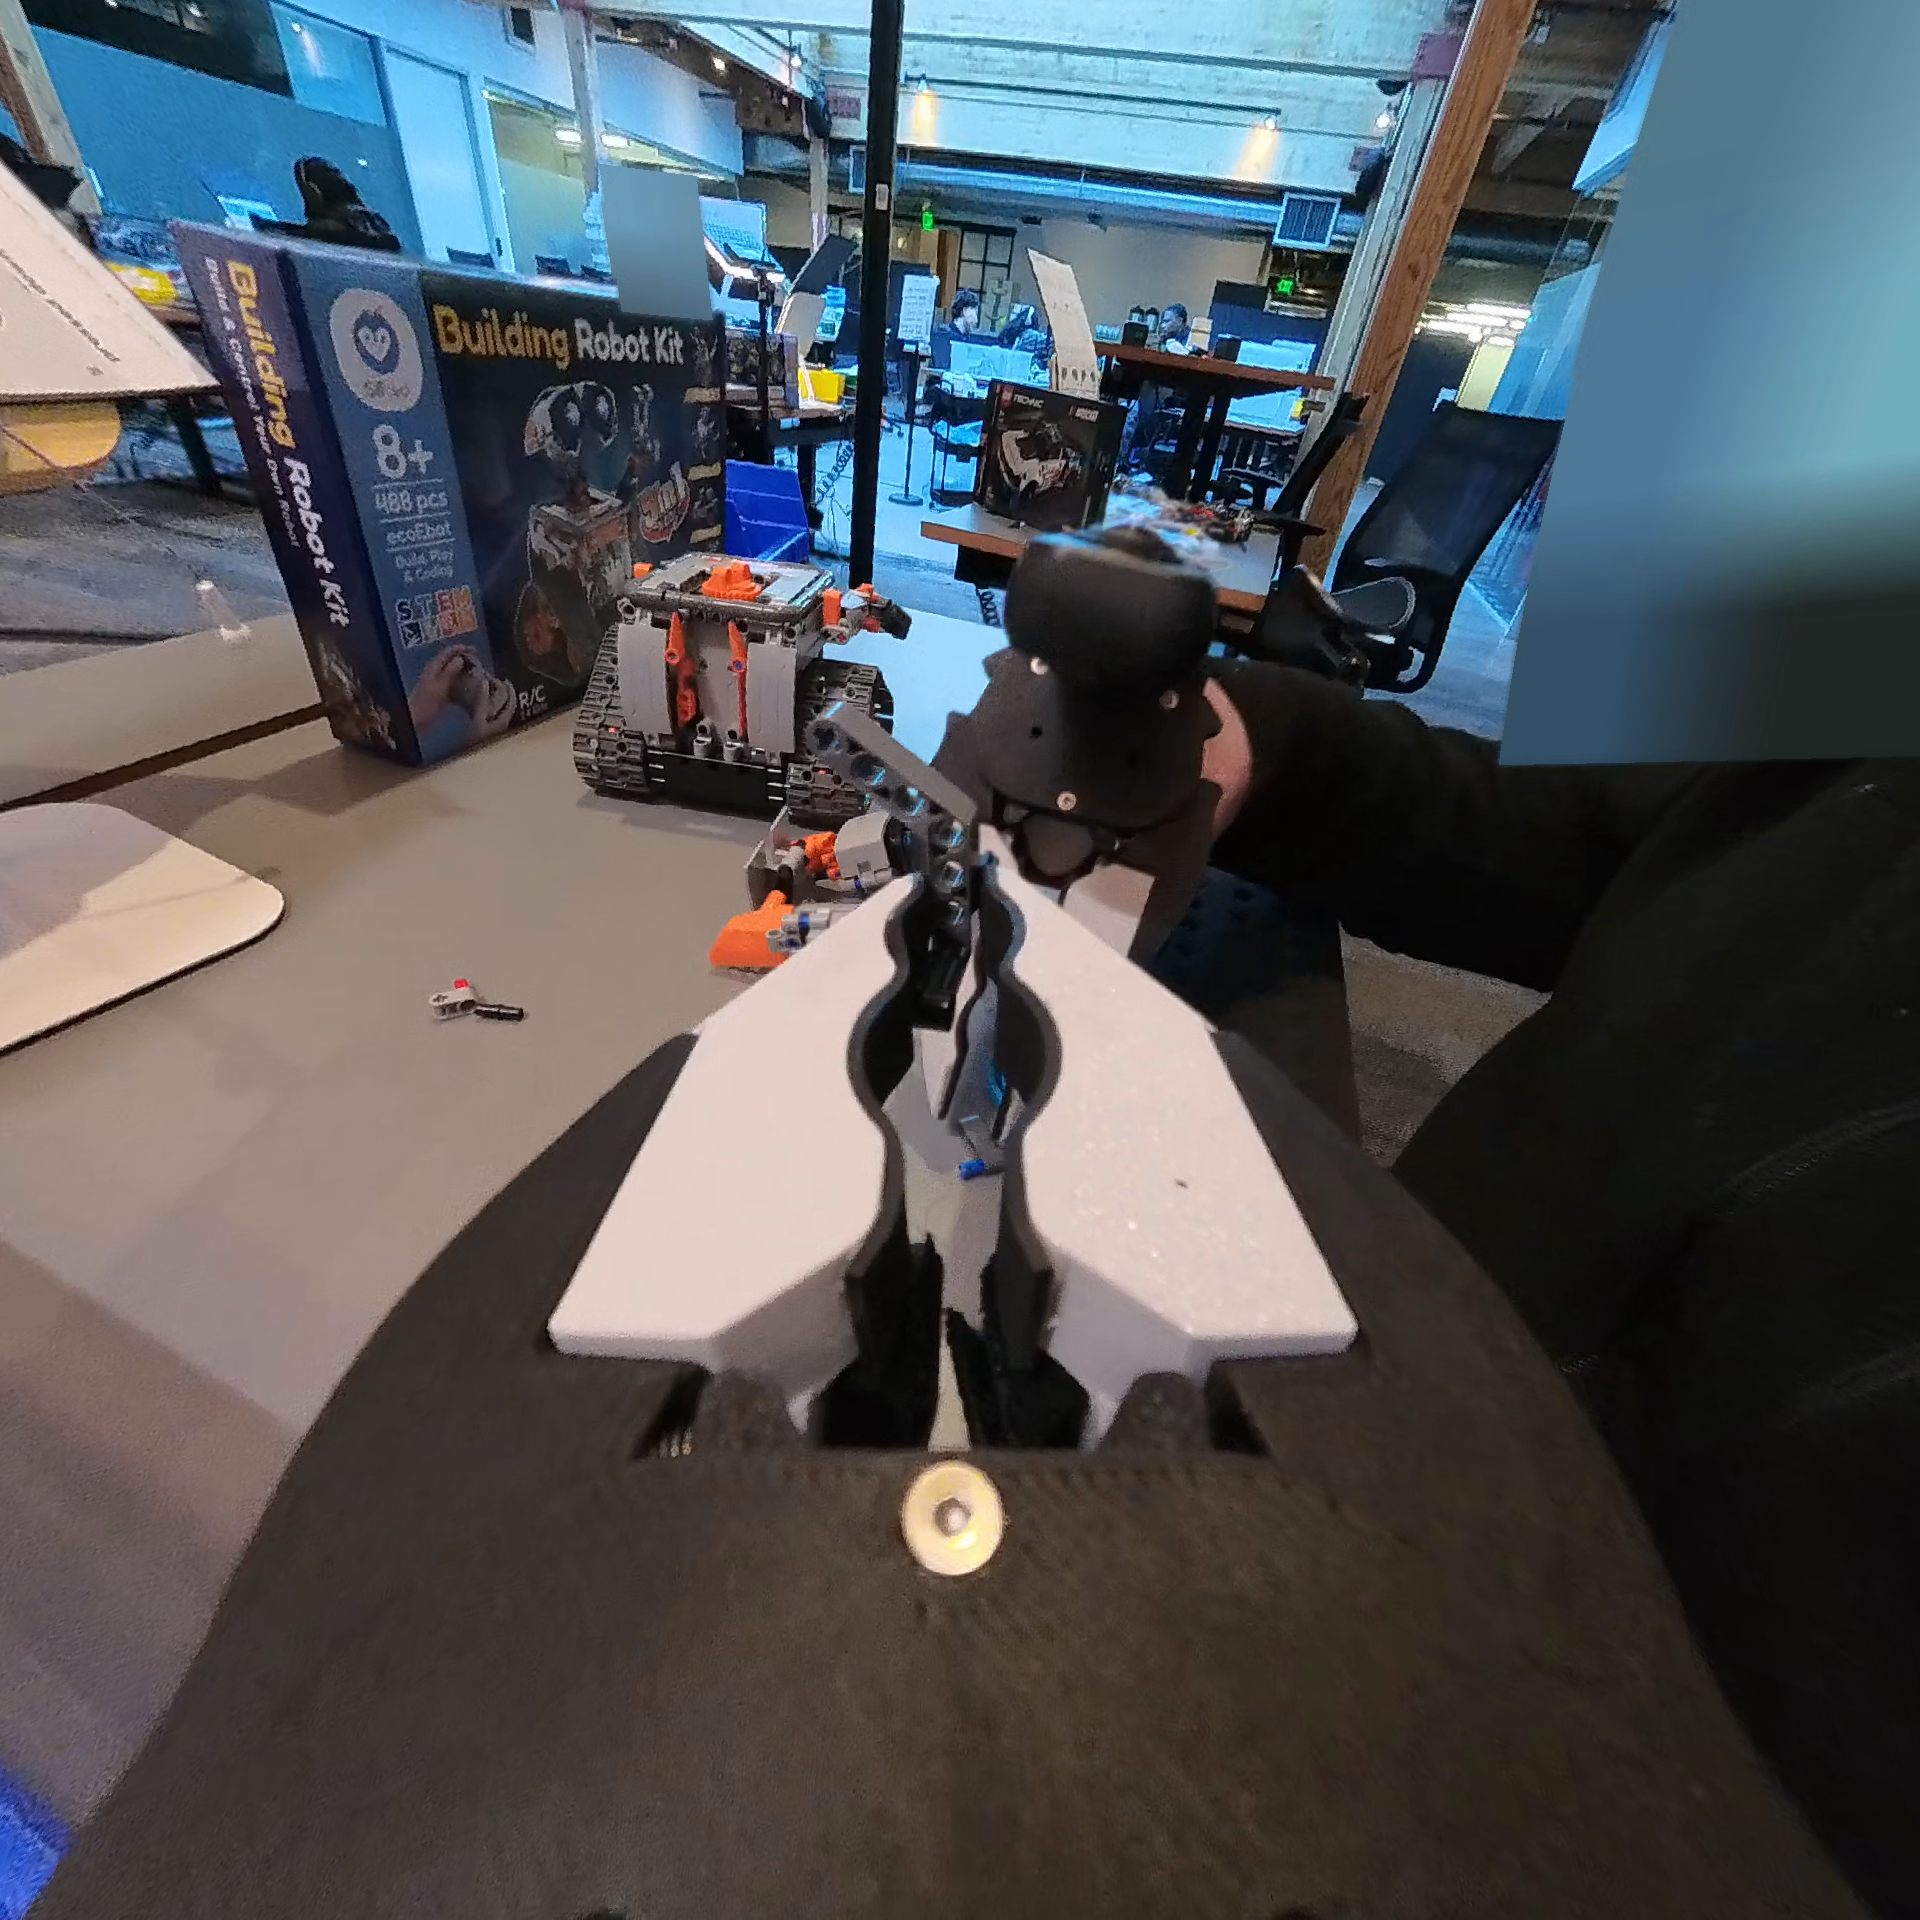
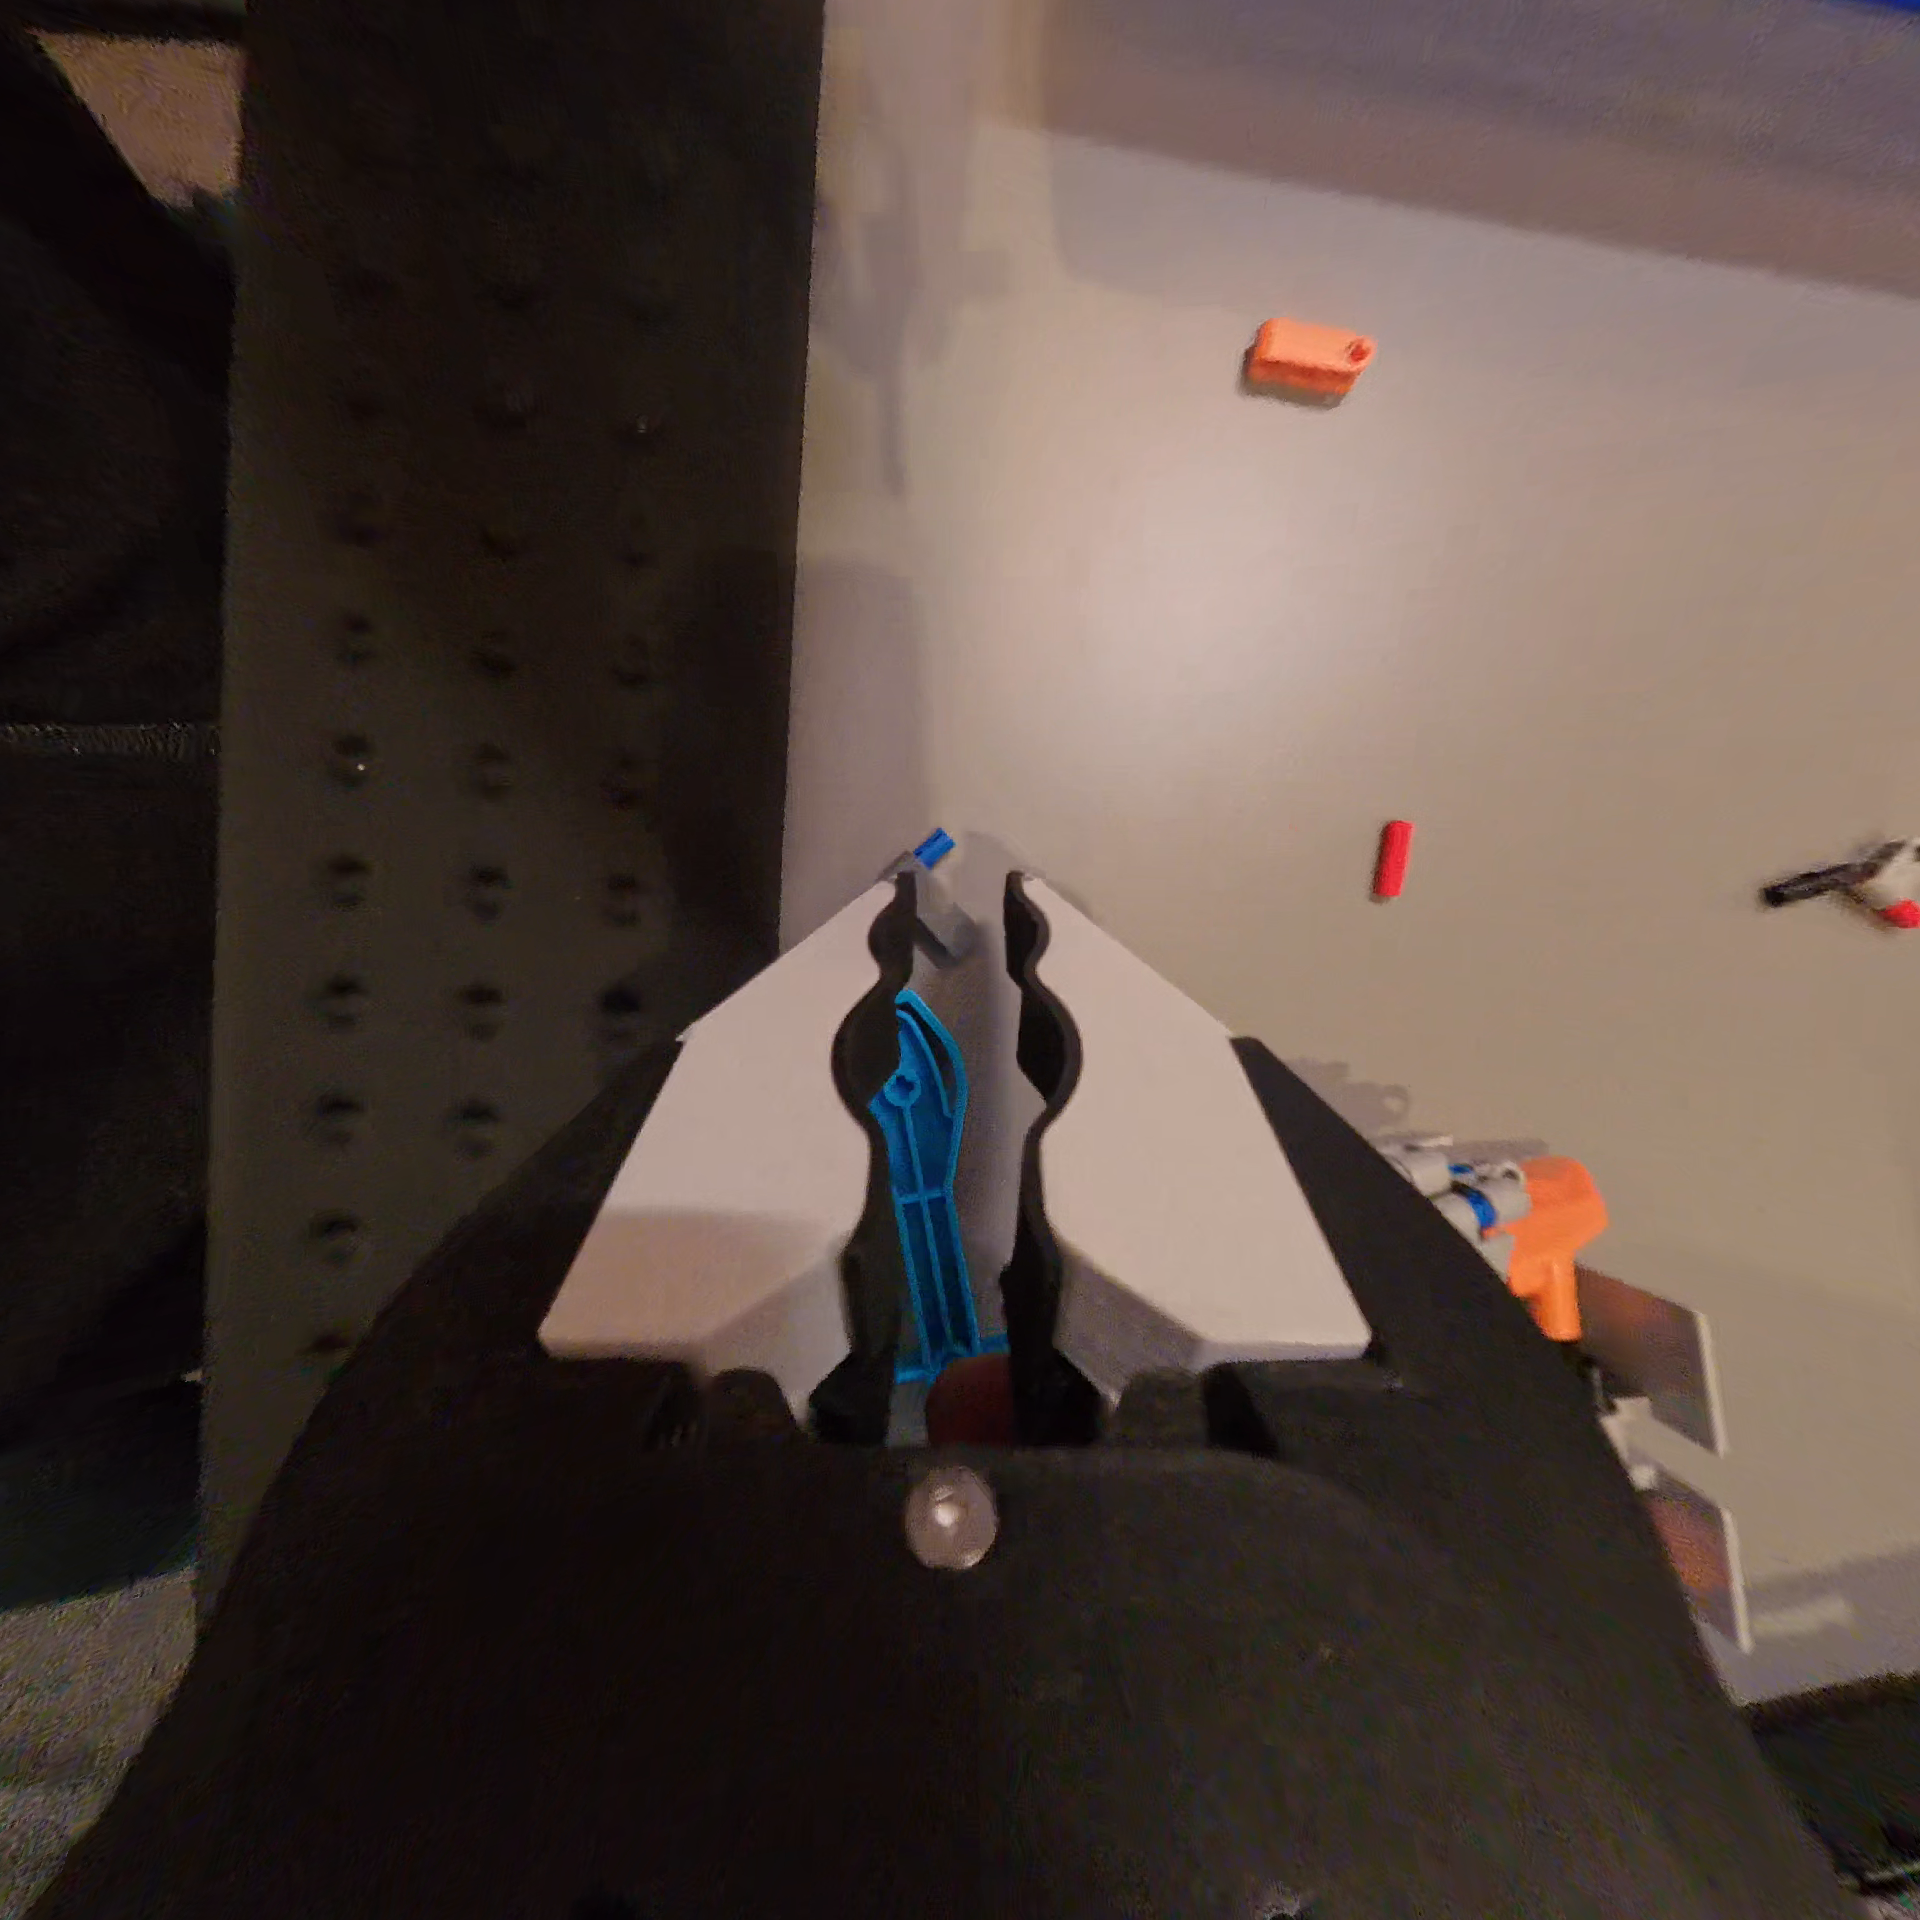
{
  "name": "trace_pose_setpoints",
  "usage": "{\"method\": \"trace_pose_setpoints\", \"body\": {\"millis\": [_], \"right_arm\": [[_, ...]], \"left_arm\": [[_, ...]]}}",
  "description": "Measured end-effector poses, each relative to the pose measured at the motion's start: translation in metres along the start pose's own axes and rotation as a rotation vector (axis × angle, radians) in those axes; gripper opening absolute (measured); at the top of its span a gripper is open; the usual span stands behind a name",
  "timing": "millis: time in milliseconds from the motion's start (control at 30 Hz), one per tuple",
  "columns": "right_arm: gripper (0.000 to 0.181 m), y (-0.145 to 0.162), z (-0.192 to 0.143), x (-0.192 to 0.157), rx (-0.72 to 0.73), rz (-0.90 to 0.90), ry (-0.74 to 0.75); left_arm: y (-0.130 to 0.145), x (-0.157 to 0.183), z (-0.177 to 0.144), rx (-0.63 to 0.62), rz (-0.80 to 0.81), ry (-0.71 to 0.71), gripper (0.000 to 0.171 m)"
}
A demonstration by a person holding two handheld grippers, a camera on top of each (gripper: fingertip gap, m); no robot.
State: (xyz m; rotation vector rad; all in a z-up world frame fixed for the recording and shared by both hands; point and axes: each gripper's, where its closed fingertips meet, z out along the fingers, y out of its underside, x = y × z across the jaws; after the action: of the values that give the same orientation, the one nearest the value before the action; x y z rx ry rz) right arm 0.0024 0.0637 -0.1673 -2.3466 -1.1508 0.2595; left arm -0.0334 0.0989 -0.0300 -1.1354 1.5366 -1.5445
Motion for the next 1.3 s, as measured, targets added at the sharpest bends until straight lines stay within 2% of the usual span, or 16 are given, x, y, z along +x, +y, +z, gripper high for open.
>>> {"method": "trace_pose_setpoints", "body": {"millis": [233, 333, 567, 733, 933, 1100, 1233, 1300], "right_arm": [[0.014, 0.013, 0.005, -0.003, -0.087, -0.032, -0.027], [0.008, 0.010, 0.007, -0.004, -0.070, -0.027, -0.043], [0.006, 0.003, 0.005, 0.005, -0.023, 0.022, -0.020], [0.005, -0.002, -0.002, 0.022, 0.027, 0.123, 0.050], [0.006, 0.006, 0.005, 0.034, -0.005, 0.270, 0.141], [0.016, 0.003, 0.012, 0.018, -0.009, 0.345, 0.071], [0.019, -0.013, 0.007, -0.003, 0.060, 0.357, -0.052], [0.021, -0.013, 0.001, 0.000, 0.069, 0.360, -0.037]], "left_arm": [[0.010, 0.001, -0.004, -0.005, -0.014, 0.003, 0.006], [0.015, 0.000, -0.003, -0.009, -0.019, 0.002, 0.006], [0.020, -0.001, -0.001, 0.002, -0.027, -0.001, 0.006], [0.021, -0.005, -0.002, 0.019, -0.023, -0.022, 0.006], [0.023, -0.004, -0.002, 0.022, -0.026, -0.018, 0.006], [0.024, -0.003, -0.003, 0.024, -0.021, -0.018, 0.006], [0.024, -0.003, -0.006, 0.029, -0.020, -0.019, 0.006], [0.023, -0.002, -0.008, 0.030, -0.021, -0.022, 0.006]]}}
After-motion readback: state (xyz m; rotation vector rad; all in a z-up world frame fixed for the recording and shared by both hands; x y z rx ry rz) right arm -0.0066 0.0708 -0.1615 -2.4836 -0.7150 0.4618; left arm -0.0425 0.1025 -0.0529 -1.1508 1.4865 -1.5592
